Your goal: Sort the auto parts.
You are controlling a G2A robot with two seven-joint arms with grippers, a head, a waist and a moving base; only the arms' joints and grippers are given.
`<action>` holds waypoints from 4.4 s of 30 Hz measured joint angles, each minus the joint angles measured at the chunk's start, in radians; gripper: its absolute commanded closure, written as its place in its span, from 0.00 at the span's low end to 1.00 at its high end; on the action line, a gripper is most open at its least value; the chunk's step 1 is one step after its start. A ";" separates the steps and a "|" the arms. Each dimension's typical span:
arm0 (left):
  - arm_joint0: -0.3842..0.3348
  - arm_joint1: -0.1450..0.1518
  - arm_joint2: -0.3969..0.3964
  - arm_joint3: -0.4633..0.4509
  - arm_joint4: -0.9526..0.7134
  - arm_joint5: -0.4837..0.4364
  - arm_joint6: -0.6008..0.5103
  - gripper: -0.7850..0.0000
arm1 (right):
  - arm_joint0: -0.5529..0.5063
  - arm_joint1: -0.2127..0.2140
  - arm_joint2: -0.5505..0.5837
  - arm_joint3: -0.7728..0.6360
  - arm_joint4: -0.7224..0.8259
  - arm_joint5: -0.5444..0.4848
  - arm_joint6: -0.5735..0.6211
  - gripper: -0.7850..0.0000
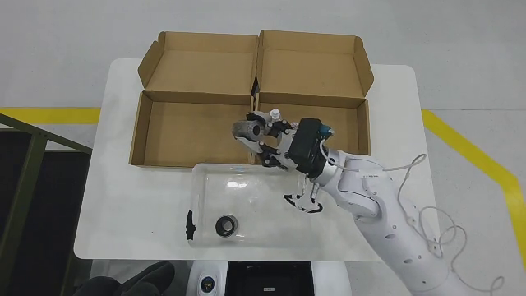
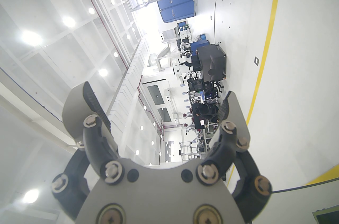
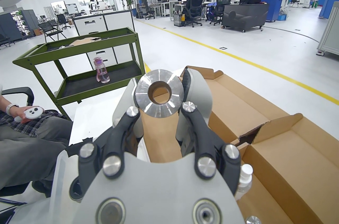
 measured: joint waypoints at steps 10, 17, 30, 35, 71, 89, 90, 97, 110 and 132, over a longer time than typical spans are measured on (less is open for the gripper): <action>0.000 0.000 0.000 0.000 0.000 0.000 0.000 0.00 | 0.060 -0.017 -0.059 0.010 -0.086 0.060 0.066 1.00; 0.000 0.000 0.000 0.000 0.000 0.000 0.000 0.00 | 0.132 -0.038 -0.126 0.084 -0.130 0.108 0.137 1.00; 0.000 0.000 0.000 0.000 0.000 0.000 0.000 0.00 | 0.322 -0.106 -0.271 0.314 -0.136 0.150 0.237 1.00; 0.000 0.000 0.000 0.000 0.000 0.000 0.000 0.00 | 0.384 -0.135 -0.313 0.406 -0.124 0.157 0.268 1.00; 0.000 0.000 0.000 0.000 0.000 0.000 0.000 0.00 | 0.553 -0.270 -0.437 0.725 -0.225 0.192 0.430 0.84; 0.000 0.000 0.000 0.000 0.000 0.000 0.000 0.00 | 0.557 -0.289 -0.421 0.720 -0.335 0.188 0.462 0.65; 0.000 0.000 0.000 0.000 0.000 0.000 0.000 0.00 | 0.555 -0.289 -0.418 0.717 -0.338 0.186 0.463 0.65; 0.000 0.000 0.000 0.000 0.000 0.000 0.000 0.00 | 0.536 -0.291 -0.398 0.707 -0.348 0.168 0.464 0.65; 0.000 0.000 0.000 0.000 0.000 0.000 0.000 0.00 | 0.432 -0.262 -0.303 0.477 -0.298 0.071 0.426 0.64; 0.000 0.000 0.000 0.000 0.000 0.000 0.000 0.00 | 0.071 -0.168 -0.195 0.069 -0.315 -0.183 0.475 0.61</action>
